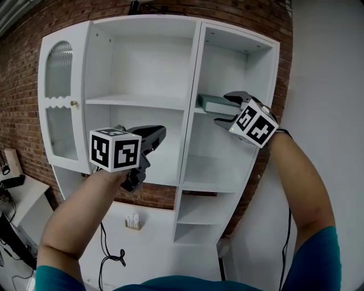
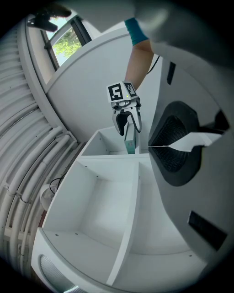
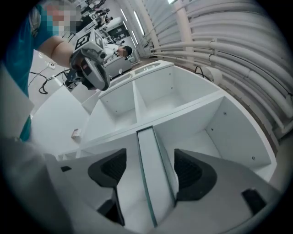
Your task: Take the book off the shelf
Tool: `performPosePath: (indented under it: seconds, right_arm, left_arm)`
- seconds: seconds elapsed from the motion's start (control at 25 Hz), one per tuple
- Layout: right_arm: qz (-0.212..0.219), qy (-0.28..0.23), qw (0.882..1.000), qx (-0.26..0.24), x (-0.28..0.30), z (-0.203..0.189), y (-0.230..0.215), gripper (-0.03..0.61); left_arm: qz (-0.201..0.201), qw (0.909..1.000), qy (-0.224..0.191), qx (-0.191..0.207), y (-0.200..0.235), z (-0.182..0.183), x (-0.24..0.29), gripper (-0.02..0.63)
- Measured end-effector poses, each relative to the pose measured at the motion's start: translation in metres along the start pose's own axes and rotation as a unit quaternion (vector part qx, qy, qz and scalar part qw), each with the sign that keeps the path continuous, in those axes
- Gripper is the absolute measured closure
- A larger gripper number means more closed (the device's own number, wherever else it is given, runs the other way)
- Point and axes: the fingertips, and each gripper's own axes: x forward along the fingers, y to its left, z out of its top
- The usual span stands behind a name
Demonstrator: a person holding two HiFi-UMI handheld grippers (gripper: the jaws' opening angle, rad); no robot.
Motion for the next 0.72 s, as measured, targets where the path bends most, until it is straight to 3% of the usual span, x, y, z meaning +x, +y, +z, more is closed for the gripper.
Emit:
performPosePath:
  seconds: [0.48,0.72]
  right_arm:
    - [0.015,0.075,0.996,-0.053,0.044,-0.026,-0.009,0.282]
    - [0.028,0.128,0.985,-0.108,0.059,-0.043,-0.002,0.282]
  left_arm:
    - [0.013,0.9999,0.004,-0.002,0.02,-0.005,0.0,0.595]
    - [0.012,0.9999,0.007,-0.002,0.022,-0.007,0.006,0.595]
